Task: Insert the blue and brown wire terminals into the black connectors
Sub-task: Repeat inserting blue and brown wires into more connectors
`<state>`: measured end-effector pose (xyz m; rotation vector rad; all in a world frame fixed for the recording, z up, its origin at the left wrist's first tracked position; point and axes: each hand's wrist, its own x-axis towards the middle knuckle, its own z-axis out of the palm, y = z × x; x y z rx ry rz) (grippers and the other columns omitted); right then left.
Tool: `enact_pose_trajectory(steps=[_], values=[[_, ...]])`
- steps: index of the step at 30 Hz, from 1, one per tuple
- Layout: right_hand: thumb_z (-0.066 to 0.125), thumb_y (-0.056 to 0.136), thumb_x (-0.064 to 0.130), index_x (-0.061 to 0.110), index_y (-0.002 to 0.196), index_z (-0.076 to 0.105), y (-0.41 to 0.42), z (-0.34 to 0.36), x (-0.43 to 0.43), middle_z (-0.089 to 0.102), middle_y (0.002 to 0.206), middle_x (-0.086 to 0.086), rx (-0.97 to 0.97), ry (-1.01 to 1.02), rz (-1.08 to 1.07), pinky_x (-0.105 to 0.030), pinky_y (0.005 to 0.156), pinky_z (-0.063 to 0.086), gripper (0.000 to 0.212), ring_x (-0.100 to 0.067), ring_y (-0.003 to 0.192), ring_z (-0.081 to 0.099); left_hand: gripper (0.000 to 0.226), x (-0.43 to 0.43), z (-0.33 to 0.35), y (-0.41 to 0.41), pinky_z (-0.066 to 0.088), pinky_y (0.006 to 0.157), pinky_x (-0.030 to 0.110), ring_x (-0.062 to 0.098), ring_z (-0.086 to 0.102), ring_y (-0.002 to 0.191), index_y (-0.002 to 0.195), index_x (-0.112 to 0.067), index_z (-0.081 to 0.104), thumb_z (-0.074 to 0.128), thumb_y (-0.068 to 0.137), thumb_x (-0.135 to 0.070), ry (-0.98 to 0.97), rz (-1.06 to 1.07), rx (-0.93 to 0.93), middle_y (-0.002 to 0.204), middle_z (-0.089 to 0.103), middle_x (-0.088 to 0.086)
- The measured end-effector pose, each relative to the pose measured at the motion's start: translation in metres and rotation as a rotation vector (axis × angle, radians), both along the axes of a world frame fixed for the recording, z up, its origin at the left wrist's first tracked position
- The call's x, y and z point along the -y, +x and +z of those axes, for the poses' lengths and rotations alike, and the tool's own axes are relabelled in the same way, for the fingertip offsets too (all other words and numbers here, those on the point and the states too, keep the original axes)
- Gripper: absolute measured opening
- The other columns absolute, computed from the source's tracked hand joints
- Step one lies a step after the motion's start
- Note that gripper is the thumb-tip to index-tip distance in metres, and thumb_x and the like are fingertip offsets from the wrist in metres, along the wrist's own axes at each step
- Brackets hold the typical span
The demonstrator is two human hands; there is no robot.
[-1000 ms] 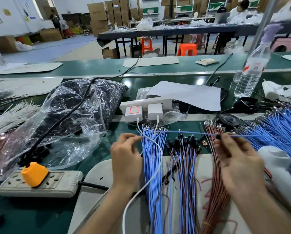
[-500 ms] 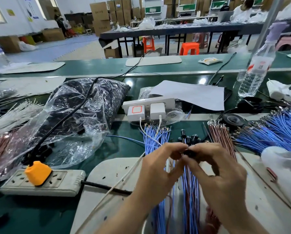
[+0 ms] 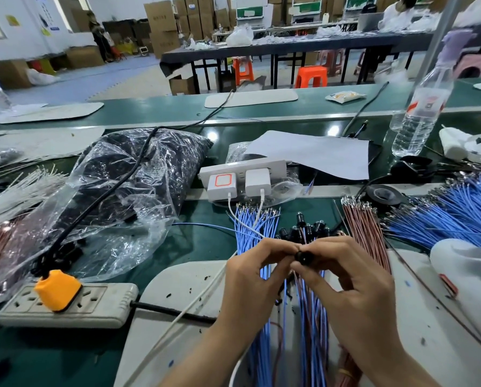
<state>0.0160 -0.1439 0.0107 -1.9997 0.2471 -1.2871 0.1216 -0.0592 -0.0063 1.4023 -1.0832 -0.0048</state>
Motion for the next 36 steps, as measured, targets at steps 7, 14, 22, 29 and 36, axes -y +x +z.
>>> enact_pose_trajectory(steps=[7,14,22,29,36], values=[[0.068,0.078,0.024,0.012,0.088,0.067,0.0004,-0.0033,0.0017,0.063,0.087,0.006,-0.001,0.030,0.019,-0.031,0.066,0.056,0.015,-0.011,0.078,0.064,0.010,-0.0008,-0.0021,0.0007,0.056,0.073,0.025,0.009,0.070,0.078,0.092,-0.016,0.067,0.069,0.083,-0.010,0.016,0.002,0.002,0.082,0.072,-0.006],[0.068,0.078,0.027,0.019,0.088,0.065,0.0012,-0.0036,0.0008,0.061,0.085,0.011,0.027,0.105,0.071,-0.029,0.068,0.056,0.014,-0.013,0.077,0.065,0.010,-0.0010,-0.0030,0.0002,0.057,0.072,0.026,0.010,0.071,0.078,0.091,-0.014,0.067,0.069,0.083,-0.010,0.011,-0.016,-0.043,0.082,0.072,-0.005],[0.070,0.077,0.025,0.025,0.087,0.065,0.0026,-0.0045,-0.0002,0.061,0.087,0.013,0.050,0.085,0.085,-0.024,0.069,0.055,0.012,-0.011,0.077,0.066,0.009,-0.0011,-0.0056,-0.0001,0.054,0.072,0.018,0.008,0.071,0.079,0.090,-0.006,0.065,0.068,0.085,-0.013,0.019,-0.069,-0.097,0.084,0.073,-0.005],[0.071,0.076,0.021,0.021,0.090,0.064,0.0013,-0.0040,-0.0004,0.061,0.086,0.012,0.029,0.050,0.068,-0.027,0.068,0.056,0.015,-0.011,0.078,0.065,0.008,-0.0012,-0.0074,0.0002,0.052,0.069,0.015,0.006,0.071,0.077,0.089,-0.005,0.065,0.069,0.084,-0.010,0.024,-0.068,-0.097,0.084,0.073,-0.007],[0.071,0.076,0.020,0.019,0.089,0.065,0.0010,-0.0041,0.0006,0.061,0.085,0.011,0.009,0.047,0.064,-0.026,0.066,0.055,0.015,-0.011,0.077,0.065,0.006,-0.0017,-0.0086,0.0020,0.053,0.069,0.016,0.007,0.071,0.078,0.089,-0.008,0.065,0.068,0.084,-0.011,0.033,-0.073,-0.081,0.085,0.073,-0.009]])
